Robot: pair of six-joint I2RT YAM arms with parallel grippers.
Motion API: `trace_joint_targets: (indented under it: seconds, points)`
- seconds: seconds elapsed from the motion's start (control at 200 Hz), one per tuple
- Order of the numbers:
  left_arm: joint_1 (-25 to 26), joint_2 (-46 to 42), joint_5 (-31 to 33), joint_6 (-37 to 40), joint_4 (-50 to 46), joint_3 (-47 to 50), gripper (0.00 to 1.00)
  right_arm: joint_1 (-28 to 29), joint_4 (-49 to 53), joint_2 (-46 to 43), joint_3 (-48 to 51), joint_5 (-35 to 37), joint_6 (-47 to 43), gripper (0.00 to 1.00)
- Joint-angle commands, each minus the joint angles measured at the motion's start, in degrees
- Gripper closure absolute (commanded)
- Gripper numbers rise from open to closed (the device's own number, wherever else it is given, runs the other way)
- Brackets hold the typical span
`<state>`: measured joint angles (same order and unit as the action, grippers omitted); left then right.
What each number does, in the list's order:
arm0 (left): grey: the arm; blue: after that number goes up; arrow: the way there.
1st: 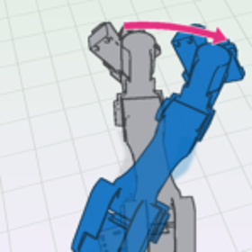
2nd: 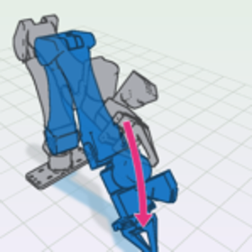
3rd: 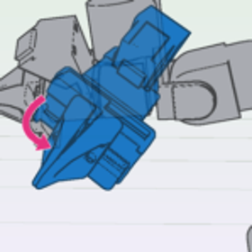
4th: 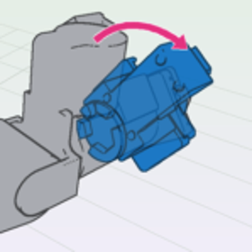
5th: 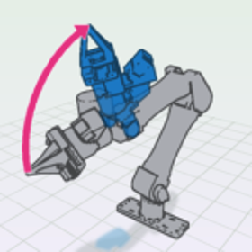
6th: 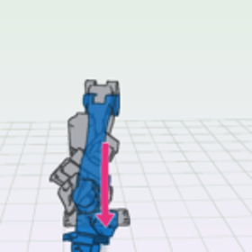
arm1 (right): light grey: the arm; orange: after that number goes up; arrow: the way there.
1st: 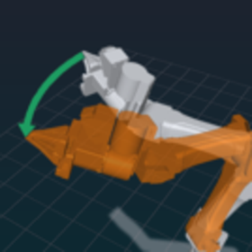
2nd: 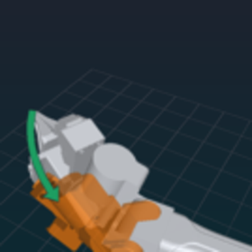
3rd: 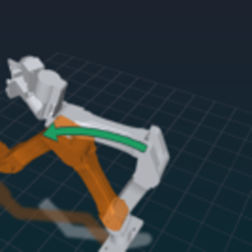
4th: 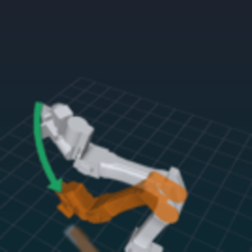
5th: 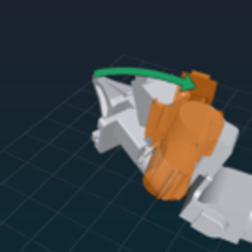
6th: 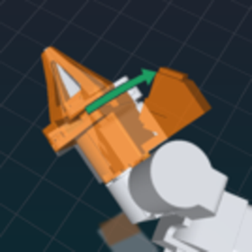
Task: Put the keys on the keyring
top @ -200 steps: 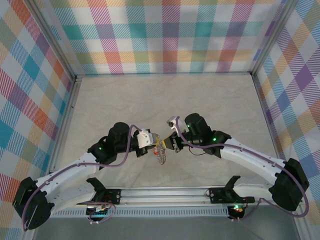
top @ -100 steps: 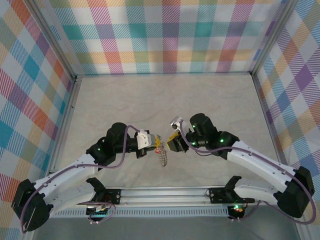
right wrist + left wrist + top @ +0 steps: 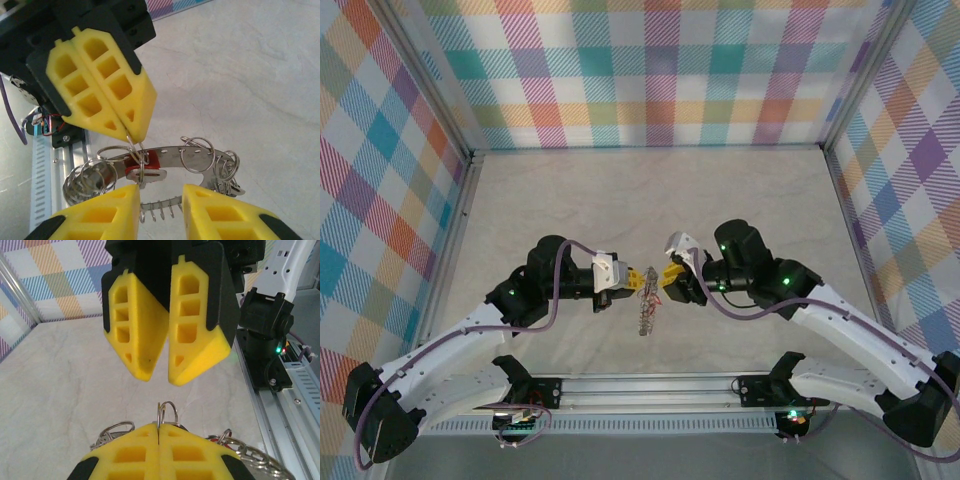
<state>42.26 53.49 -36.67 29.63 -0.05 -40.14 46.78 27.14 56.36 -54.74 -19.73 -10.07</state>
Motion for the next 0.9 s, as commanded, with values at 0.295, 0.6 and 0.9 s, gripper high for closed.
trace_joint_targets:
  seconds: [0.295,0.6,0.9]
  points:
    - [0.57,1.03,-1.92,-6.54,5.13,-1.52,1.00,1.62,3.02,1.51,-3.41,0.78,-11.67,0.73]
    - [0.58,1.79,-2.24,-10.55,7.94,-0.51,1.00,1.91,-3.97,5.63,-1.77,0.07,-11.05,0.69]
    - [0.60,2.50,-2.25,-12.05,12.31,1.35,1.00,1.93,-4.98,8.34,-1.95,-2.71,-13.14,1.00]
